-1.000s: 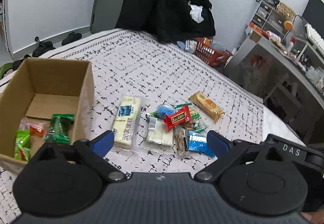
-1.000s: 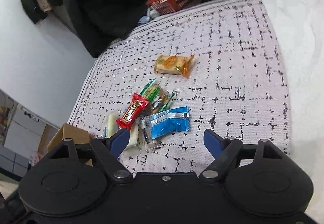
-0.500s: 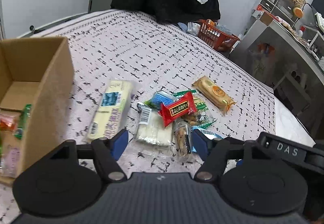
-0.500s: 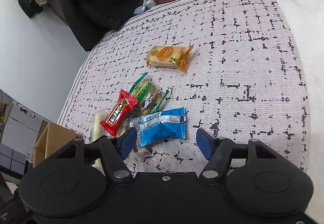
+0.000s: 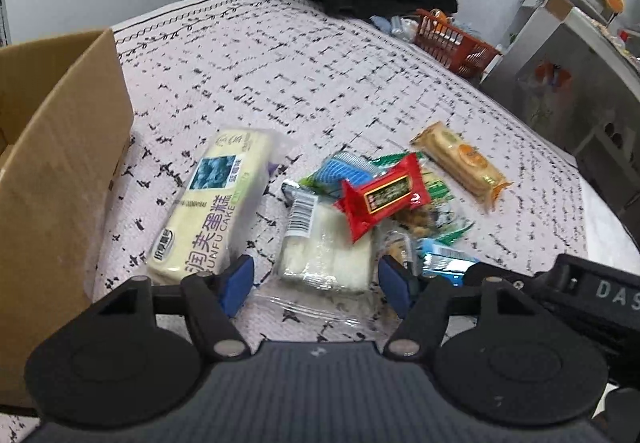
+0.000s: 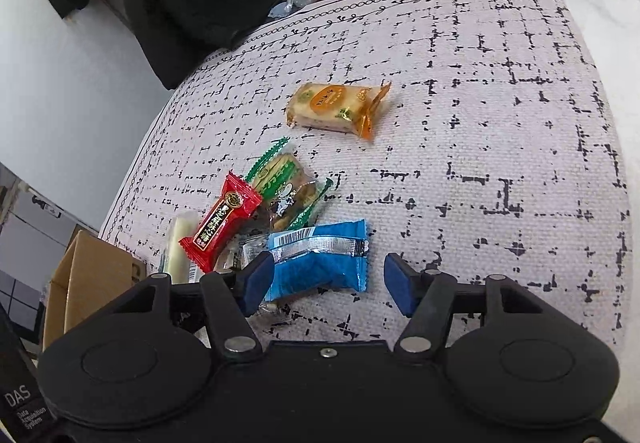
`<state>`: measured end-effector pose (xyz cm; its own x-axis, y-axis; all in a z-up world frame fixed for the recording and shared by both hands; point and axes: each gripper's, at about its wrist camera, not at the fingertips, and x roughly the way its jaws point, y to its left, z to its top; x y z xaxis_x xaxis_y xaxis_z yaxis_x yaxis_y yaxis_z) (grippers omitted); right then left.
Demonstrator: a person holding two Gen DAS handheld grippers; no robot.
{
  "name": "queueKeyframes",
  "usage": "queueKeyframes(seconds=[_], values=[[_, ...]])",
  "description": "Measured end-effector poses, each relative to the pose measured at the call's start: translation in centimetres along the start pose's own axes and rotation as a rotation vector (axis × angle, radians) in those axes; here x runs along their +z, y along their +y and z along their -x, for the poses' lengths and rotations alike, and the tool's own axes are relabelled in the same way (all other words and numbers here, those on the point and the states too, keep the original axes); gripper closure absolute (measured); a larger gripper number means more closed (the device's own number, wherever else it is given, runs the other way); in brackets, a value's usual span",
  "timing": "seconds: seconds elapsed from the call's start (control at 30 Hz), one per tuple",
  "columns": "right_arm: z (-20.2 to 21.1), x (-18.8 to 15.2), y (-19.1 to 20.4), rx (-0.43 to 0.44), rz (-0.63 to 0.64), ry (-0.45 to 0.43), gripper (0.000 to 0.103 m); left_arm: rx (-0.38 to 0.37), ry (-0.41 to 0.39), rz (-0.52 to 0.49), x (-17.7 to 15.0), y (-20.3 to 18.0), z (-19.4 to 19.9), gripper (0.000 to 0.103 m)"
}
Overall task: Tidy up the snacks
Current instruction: 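Grasp the clear white bread packet with the left gripper while the right grasps the blue packet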
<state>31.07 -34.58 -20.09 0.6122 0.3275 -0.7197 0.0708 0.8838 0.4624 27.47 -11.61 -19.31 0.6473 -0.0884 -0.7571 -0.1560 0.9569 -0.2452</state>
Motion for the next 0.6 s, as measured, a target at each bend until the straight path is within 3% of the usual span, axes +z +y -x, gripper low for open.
queueKeyframes(seconds=[0.2, 0.27, 0.33, 0.4, 0.5, 0.6], values=[[-0.6, 0.0, 0.6, -0.024, 0.046, -0.003, 0.042, 0.008, -0.019, -0.006, -0.1, -0.4, -0.6, 0.035], [-0.9, -0.1, 1.1, -0.045, 0.078, -0.003, 0.041, 0.008, -0.023, 0.003, -0.3, -0.2, -0.5, 0.041], [-1.2, -0.1, 1.5, -0.067, 0.113, -0.007, 0.041, -0.006, -0.02, 0.018, -0.2, 0.0, -0.4, 0.053], [-1.4, 0.0, 1.8, -0.078, 0.14, -0.007, 0.041, -0.008, -0.014, 0.034, 0.0, 0.1, -0.2, 0.055], [-1.4, -0.3, 2.3, -0.11, 0.182, -0.013, 0.049, -0.006, -0.007, 0.053, -0.1, 0.6, 0.2, 0.056], [-1.1, -0.2, 2.3, -0.096, 0.17, -0.004, 0.063, -0.002, 0.002, 0.085, -0.1, 1.0, 0.8, 0.056]])
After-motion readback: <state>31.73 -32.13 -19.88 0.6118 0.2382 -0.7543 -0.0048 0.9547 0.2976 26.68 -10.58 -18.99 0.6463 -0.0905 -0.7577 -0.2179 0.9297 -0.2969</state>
